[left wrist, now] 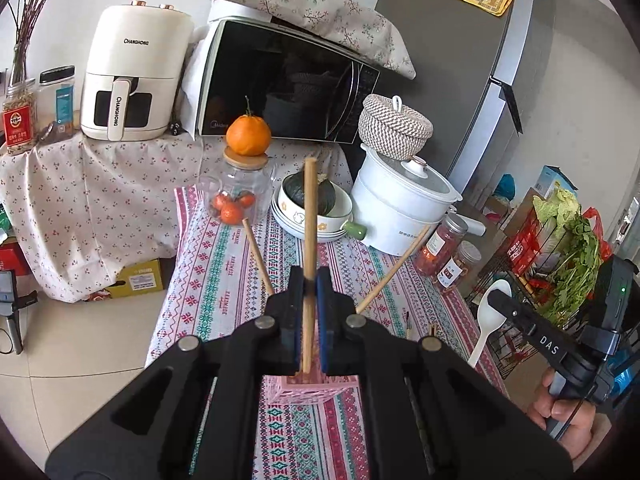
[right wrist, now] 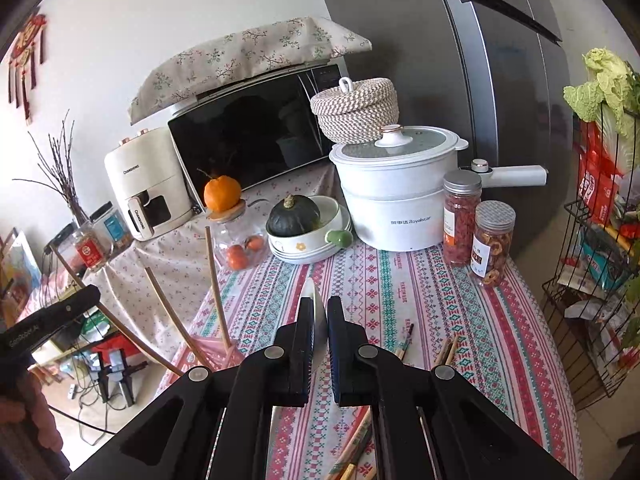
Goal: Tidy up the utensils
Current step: 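Drop the chopstick into the pink basket with the left tool while the right tool carries the spoon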
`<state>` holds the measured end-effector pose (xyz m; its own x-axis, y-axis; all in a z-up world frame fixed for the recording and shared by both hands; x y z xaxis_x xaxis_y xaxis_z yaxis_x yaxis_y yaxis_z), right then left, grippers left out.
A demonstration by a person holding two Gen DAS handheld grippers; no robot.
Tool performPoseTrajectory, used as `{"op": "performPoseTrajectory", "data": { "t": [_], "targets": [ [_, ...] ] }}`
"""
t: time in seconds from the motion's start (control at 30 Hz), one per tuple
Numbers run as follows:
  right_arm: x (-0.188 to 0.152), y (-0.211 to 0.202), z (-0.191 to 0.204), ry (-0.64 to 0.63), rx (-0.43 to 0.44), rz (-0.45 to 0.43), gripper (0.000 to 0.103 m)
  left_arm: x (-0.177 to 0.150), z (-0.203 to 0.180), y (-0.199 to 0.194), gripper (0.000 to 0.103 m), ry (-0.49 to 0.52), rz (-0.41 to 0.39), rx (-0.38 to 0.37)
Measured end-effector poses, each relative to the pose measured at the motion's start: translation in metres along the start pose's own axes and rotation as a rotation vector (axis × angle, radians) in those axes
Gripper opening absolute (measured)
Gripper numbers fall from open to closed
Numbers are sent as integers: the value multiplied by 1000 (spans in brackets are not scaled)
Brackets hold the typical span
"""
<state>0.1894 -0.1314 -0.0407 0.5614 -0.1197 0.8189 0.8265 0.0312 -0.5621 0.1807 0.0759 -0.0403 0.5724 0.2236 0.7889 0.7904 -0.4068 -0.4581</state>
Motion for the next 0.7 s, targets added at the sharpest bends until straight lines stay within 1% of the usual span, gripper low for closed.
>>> {"op": "performPoseTrajectory", "data": {
  "t": [0.1, 0.13, 0.2, 0.27, 0.37, 0.4, 0.47, 0.5, 0.53, 0.57, 0.7],
  "targets": [
    [2, -4, 6, -9, -5, -31, 7, -3, 5, 10, 7, -23, 24, -4],
    [3, -6, 9, -15, -9, -41, 7, -2, 7, 10, 7, -30, 17, -1],
    [3, -9, 14, -27, -15, -61, 7, -1, 8, 9, 16, -42, 12, 0],
    [5, -14, 19, -38, -21, -85, 7, 1, 8, 4, 36, -59, 10, -7],
    [8, -23, 28, -56, -33, -128, 7, 1, 9, -5, 49, -75, 16, -5],
    [9, -25, 31, -63, -43, -143, 7, -2, 10, -9, 52, -83, 27, -1],
    [14, -30, 39, -79, -60, -178, 7, -9, 16, -15, 66, -106, 51, 18],
    [16, -32, 44, -85, -68, -194, 7, -13, 21, -18, 69, -117, 68, 33],
    [19, -33, 49, -90, -77, -210, 7, -19, 26, -19, 75, -128, 91, 50],
    [21, -34, 54, -94, -83, -223, 7, -24, 31, -21, 77, -137, 112, 63],
    [29, -30, 77, -107, -122, -279, 7, -44, 45, -27, 81, -139, 180, 104]
  ]
}}
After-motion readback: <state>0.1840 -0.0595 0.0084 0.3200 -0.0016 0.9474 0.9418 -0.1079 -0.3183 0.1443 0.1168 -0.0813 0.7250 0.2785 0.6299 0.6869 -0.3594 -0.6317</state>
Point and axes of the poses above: each gripper's, at about its wrist camera, not at the fingertips, and y roughly the way its jaws point, z to its left, x to its top, the point moved 9 cm from there along y, roughly the way its jaws point, and after that the axes turned 12 degrees about -x, right-handed, at the moved point
